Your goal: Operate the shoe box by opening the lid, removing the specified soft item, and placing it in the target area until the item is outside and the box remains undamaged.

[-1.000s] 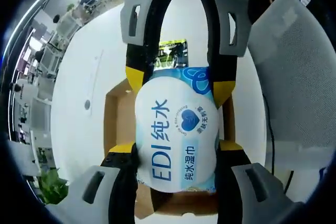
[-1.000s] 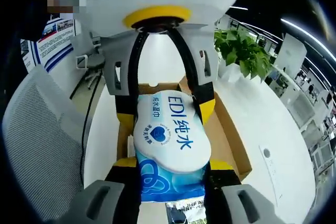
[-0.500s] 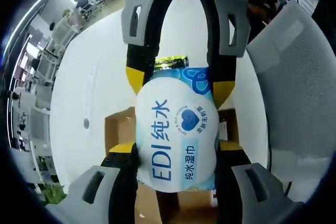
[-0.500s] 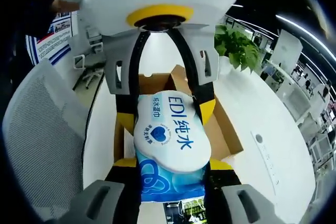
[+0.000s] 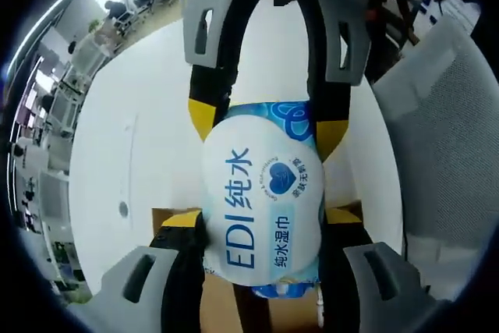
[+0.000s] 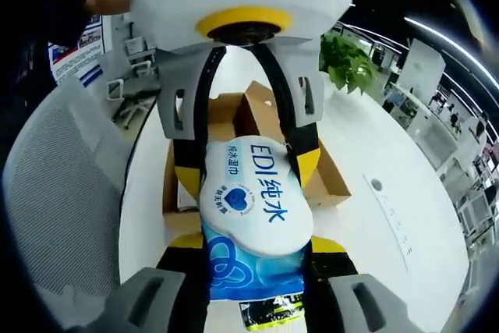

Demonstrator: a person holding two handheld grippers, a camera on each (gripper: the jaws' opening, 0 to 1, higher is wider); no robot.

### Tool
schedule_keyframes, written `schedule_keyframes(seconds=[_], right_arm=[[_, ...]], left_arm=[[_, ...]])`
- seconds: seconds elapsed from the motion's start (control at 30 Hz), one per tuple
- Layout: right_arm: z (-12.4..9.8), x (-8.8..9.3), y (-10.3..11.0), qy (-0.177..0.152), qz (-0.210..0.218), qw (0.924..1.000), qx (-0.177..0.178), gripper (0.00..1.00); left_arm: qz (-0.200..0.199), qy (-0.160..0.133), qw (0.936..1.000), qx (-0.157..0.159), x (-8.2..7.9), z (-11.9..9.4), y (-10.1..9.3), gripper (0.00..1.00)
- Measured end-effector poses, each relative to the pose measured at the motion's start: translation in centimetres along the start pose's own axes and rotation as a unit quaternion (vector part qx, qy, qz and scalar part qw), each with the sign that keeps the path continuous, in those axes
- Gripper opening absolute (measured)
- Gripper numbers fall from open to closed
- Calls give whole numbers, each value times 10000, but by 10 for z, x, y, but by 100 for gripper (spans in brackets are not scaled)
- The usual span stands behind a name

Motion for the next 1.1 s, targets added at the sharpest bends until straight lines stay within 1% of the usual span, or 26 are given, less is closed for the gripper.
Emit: schedule_keyframes(seconds=[0.1,0.37,0.53,0.67,0.8,1.1], right_arm=[[-2,9,-4,4,5,10000,46,42],[-11,30,-12,43,-7,10000,10,42],[-13,39,-14,114,-4,9999,5,42],[-13,45,-15,146,9,9999,23,42],[-11,51,-19,212,-6,9998,14,42],[5,64,-24,304,-56,9995,6,42]], left_arm=[[40,-8,10000,-29,-8,7,3,58],[46,-52,10000,-25,-27,21,6,58],[62,-80,9999,12,-35,31,8,58],[101,-26,9999,46,-38,36,8,58],[100,-36,9999,68,-40,44,11,58],[74,-58,9999,65,-34,63,18,57]])
Point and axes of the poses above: the point that each gripper's makers call its tool centre point, and the gripper's own axes: z roughly forward along the fingers, y roughly to its left, x roughly out of its underside, the point moved 6 cm from there along -z, roughly backward along the fingers, and after that the axes turned 4 degrees about x, right-handed, at the moved point
